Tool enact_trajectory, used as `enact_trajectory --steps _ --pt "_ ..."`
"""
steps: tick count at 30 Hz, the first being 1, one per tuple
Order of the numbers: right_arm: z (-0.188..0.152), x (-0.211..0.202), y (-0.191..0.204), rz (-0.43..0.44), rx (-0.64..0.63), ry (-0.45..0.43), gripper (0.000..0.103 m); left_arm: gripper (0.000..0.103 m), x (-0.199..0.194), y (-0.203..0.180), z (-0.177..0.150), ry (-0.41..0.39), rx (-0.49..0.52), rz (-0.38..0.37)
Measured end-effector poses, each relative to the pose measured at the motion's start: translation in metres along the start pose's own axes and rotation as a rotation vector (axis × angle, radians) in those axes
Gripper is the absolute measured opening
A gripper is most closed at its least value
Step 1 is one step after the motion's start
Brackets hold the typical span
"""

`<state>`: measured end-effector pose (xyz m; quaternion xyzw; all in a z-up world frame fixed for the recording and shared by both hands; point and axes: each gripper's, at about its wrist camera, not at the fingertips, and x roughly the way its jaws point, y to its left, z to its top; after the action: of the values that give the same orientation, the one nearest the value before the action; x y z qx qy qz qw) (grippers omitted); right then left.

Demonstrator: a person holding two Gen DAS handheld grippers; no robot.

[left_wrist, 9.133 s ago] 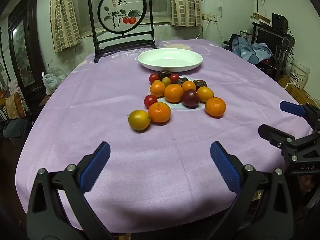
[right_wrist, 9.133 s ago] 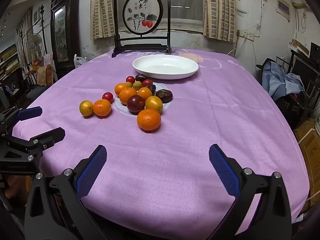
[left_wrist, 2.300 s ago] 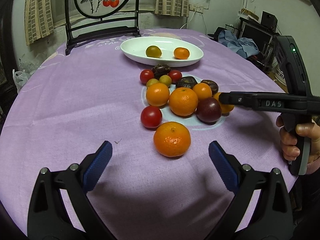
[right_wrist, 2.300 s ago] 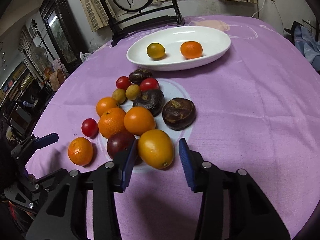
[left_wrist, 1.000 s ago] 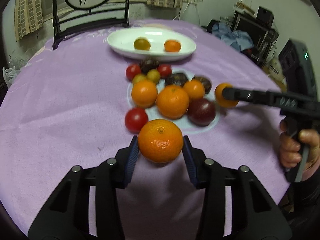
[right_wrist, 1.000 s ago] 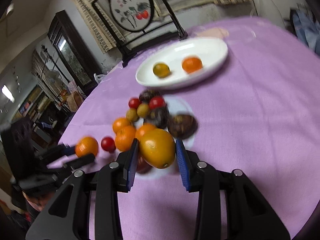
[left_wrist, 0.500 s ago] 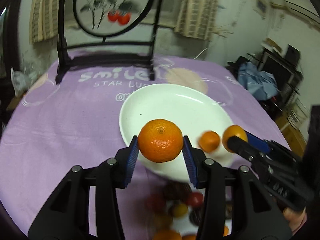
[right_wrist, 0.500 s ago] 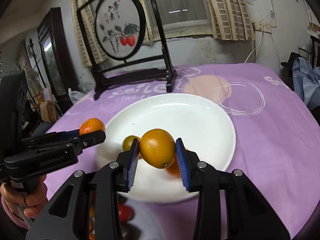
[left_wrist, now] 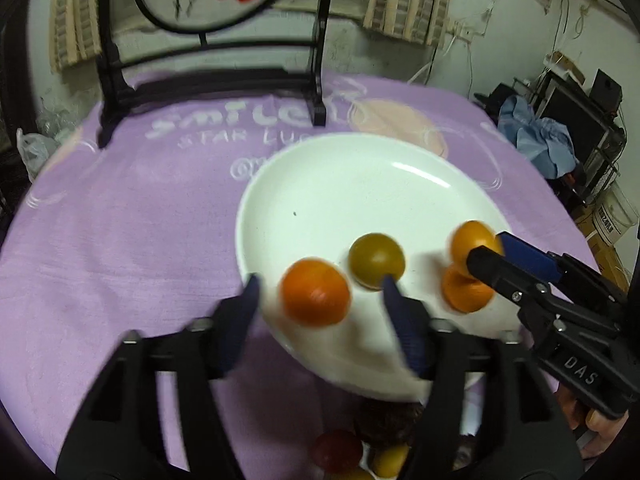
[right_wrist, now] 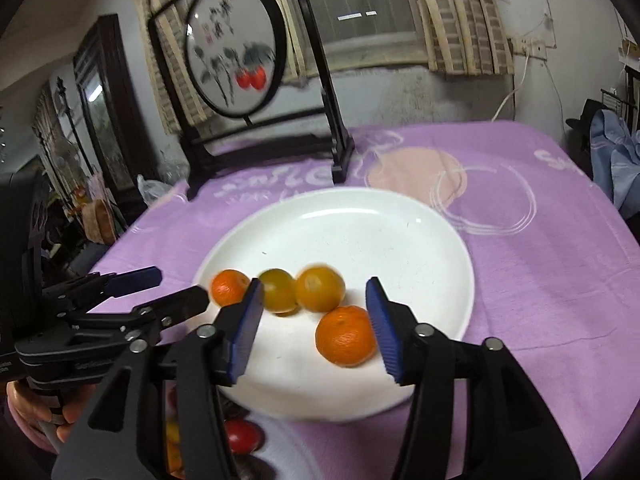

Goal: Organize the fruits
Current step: 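Lower both fruits into the white oval dish and open both tools, then grasp a red cherry tomato with the left tool while the right tool grasps a dark red plum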

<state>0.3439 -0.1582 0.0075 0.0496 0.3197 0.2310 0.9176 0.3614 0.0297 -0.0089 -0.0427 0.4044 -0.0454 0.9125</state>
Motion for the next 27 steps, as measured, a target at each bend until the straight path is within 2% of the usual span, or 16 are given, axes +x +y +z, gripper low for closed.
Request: enact_trajectory --steps 4,8,12,14,17,20,27 --pt "-0.015 -0.023 0.005 0.056 -0.002 0.027 0.054 0.089 -0.037 0.0 -0.012 -0.062 0.028 0.014" --pt "-0.052 -0.05 0.017 0.111 -0.017 0.081 0.054 0.093 -0.063 0.006 -0.04 -0.091 0.07 0.05" --pt "-0.09 -0.078 0.03 0.155 -0.012 0.106 0.056 0.093 -0.072 0.018 -0.069 -0.071 0.068 0.117" --pt "-0.109 -0.089 0.037 0.181 0.004 0.13 0.058 0.093 -0.079 0.027 -0.08 -0.061 0.051 0.113" --pt "-0.129 -0.089 0.051 0.16 -0.015 0.193 0.058 0.095 -0.088 0.036 -0.092 -0.063 0.032 0.084" --pt "-0.141 -0.082 0.061 0.144 -0.016 0.251 0.058 0.095 -0.091 0.04 -0.103 -0.058 0.03 0.097" --pt "-0.142 -0.069 0.07 0.112 -0.01 0.287 0.058 0.095 -0.093 0.051 -0.121 -0.033 -0.006 0.09"
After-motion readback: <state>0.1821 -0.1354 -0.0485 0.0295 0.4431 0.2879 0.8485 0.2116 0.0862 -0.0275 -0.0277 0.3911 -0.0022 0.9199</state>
